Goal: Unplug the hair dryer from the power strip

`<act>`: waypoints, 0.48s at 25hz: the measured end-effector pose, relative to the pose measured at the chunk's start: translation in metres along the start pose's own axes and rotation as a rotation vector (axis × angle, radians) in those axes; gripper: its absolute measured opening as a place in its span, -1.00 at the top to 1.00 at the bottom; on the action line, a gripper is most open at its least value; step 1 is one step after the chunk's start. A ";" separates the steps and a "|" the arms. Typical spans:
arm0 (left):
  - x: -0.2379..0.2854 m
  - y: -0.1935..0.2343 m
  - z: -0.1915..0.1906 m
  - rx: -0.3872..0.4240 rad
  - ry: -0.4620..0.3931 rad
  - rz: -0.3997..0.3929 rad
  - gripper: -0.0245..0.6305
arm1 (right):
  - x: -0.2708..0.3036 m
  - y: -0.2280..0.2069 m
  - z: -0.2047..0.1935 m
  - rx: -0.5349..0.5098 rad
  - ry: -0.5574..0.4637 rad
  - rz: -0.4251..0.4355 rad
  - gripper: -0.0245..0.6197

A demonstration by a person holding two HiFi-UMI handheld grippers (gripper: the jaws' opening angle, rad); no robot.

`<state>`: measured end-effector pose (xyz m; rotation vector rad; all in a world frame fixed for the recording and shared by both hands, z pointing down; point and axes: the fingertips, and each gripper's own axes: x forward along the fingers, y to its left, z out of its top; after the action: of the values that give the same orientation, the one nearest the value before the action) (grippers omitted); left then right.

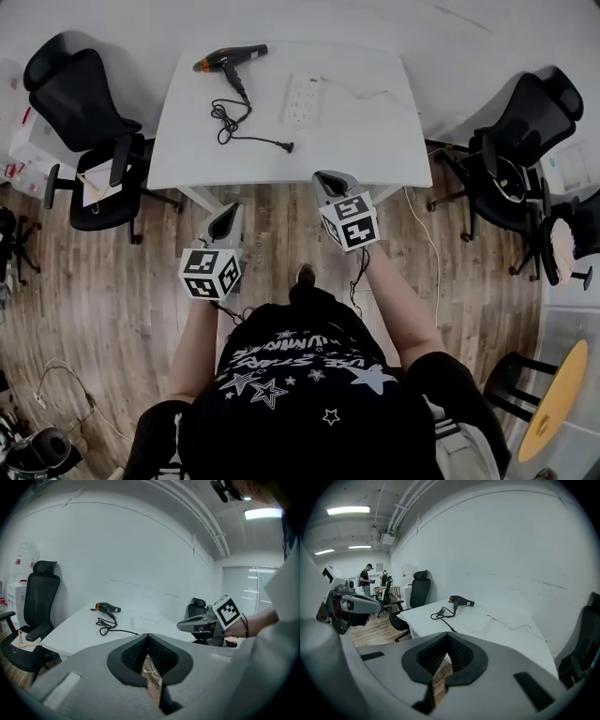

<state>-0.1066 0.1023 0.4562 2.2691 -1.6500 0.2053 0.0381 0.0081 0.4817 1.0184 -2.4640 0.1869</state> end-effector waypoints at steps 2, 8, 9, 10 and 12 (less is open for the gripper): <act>-0.007 -0.002 -0.002 -0.002 -0.002 -0.014 0.90 | -0.009 0.007 -0.003 -0.007 0.006 -0.011 0.90; -0.026 -0.011 -0.013 -0.013 -0.004 -0.043 0.90 | -0.030 0.026 -0.015 -0.006 0.019 -0.033 0.90; -0.028 -0.012 -0.014 -0.013 -0.004 -0.047 0.90 | -0.033 0.029 -0.017 -0.006 0.021 -0.035 0.90; -0.030 -0.013 -0.015 -0.013 -0.004 -0.050 0.90 | -0.035 0.032 -0.018 -0.007 0.023 -0.036 0.90; -0.033 -0.015 -0.017 -0.009 -0.002 -0.053 0.90 | -0.038 0.037 -0.020 -0.008 0.025 -0.037 0.90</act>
<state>-0.1021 0.1420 0.4595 2.3038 -1.5866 0.1821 0.0438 0.0645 0.4837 1.0520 -2.4197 0.1769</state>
